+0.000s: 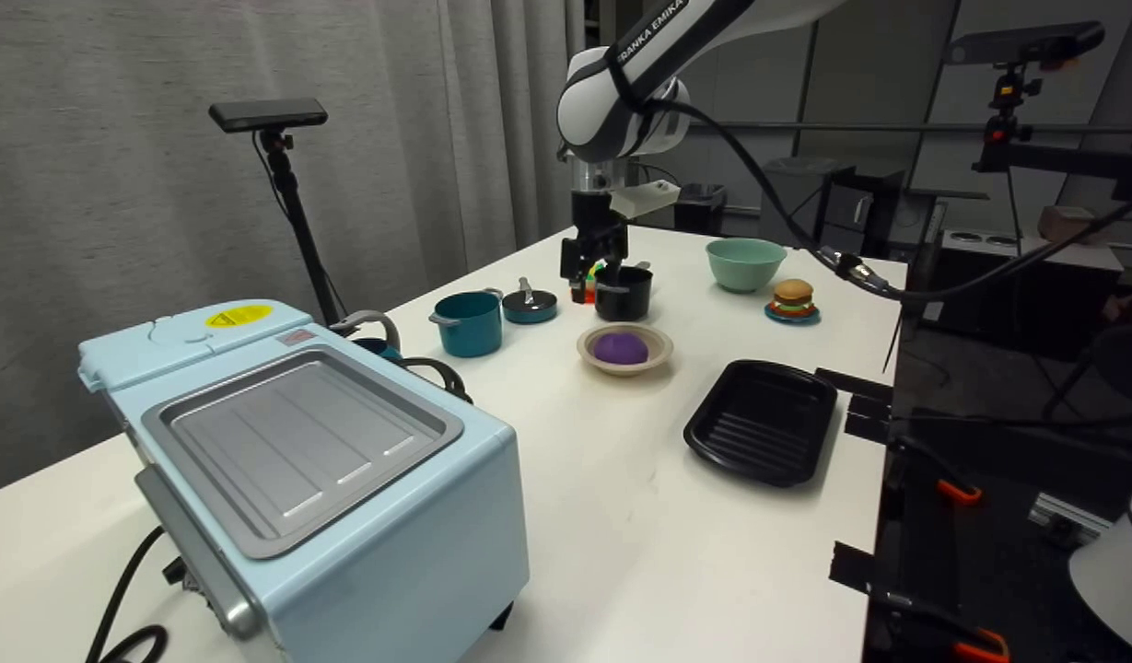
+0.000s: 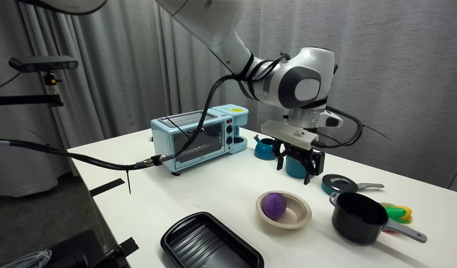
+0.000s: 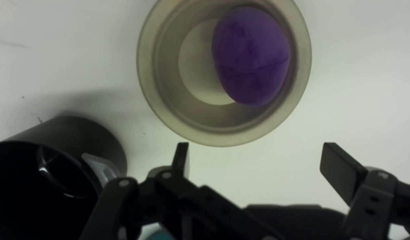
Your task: Put the grape toy in the beige toy
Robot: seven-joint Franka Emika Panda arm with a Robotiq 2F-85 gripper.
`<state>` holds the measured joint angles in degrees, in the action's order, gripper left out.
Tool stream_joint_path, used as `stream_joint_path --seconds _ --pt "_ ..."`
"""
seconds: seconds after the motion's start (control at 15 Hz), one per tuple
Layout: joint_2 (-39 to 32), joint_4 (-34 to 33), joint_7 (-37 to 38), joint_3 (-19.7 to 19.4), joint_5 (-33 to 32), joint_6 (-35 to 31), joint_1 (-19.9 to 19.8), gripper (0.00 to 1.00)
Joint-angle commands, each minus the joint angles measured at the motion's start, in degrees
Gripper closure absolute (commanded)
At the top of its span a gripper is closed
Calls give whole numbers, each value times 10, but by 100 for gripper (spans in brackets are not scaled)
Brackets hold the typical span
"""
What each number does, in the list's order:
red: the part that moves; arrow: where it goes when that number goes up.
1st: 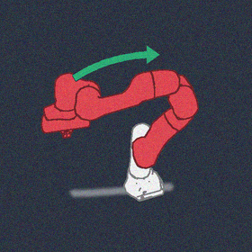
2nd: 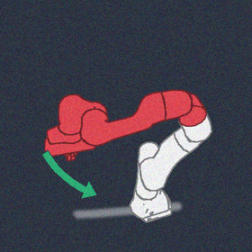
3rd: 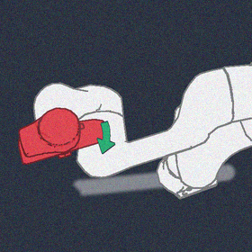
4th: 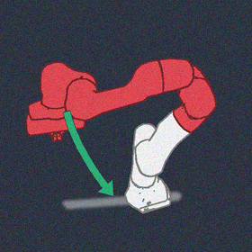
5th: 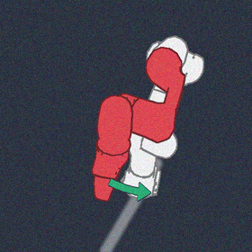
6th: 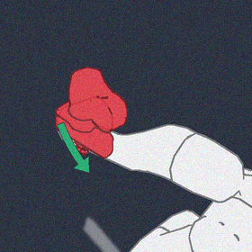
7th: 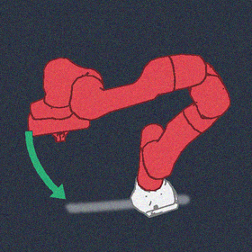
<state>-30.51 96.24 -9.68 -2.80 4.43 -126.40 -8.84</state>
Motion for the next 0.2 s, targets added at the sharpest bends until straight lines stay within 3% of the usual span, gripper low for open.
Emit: stream_joint_path --seconds 0.0,0.13 --pt "0 -1 1 2 -1 2 -2 0" --pt "0 -1 1 2 -1 2 -2 0"
